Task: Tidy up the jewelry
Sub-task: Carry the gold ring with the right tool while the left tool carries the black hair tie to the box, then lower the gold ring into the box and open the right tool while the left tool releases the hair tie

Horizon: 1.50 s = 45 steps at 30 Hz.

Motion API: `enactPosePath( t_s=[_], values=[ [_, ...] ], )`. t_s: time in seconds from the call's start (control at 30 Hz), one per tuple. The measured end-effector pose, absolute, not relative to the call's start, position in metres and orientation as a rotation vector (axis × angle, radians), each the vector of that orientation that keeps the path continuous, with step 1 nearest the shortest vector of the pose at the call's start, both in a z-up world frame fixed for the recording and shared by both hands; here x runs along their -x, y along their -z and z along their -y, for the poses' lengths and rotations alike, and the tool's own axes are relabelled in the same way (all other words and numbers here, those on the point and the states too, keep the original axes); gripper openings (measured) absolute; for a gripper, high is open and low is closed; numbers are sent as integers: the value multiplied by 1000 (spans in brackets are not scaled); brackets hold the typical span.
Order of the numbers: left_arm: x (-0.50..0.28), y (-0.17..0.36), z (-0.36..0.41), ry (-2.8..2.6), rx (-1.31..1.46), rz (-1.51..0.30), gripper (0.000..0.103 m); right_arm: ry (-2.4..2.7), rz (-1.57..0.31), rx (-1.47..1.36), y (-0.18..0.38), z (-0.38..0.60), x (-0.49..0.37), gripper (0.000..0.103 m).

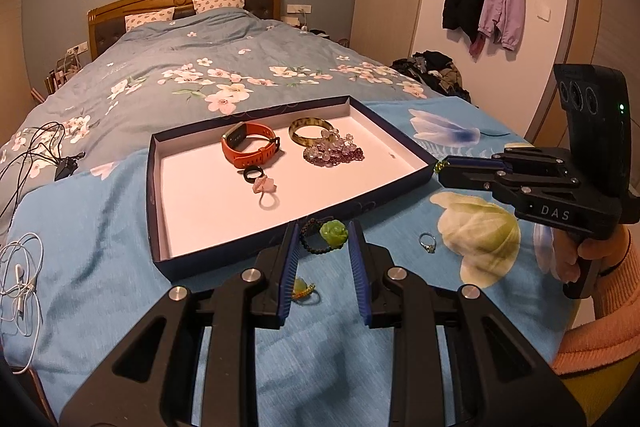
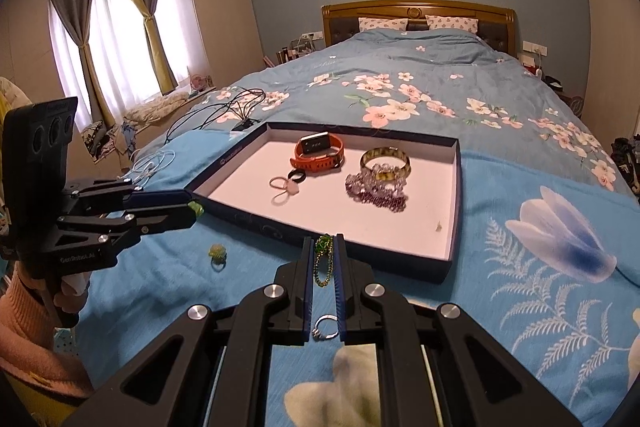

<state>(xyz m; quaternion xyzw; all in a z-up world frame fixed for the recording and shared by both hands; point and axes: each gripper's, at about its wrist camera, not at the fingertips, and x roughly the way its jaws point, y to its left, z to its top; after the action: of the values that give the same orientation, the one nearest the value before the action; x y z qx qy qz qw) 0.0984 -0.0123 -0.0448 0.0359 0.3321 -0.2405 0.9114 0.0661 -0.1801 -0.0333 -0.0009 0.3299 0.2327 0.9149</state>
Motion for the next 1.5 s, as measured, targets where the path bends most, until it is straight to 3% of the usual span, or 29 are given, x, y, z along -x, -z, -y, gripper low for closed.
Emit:
enactPosePath(
  t_s=[1.5],
  values=[
    [-161, 52, 18, 444, -90, -695, 25, -456, -710, 23, 43, 171, -137, 8]
  ],
)
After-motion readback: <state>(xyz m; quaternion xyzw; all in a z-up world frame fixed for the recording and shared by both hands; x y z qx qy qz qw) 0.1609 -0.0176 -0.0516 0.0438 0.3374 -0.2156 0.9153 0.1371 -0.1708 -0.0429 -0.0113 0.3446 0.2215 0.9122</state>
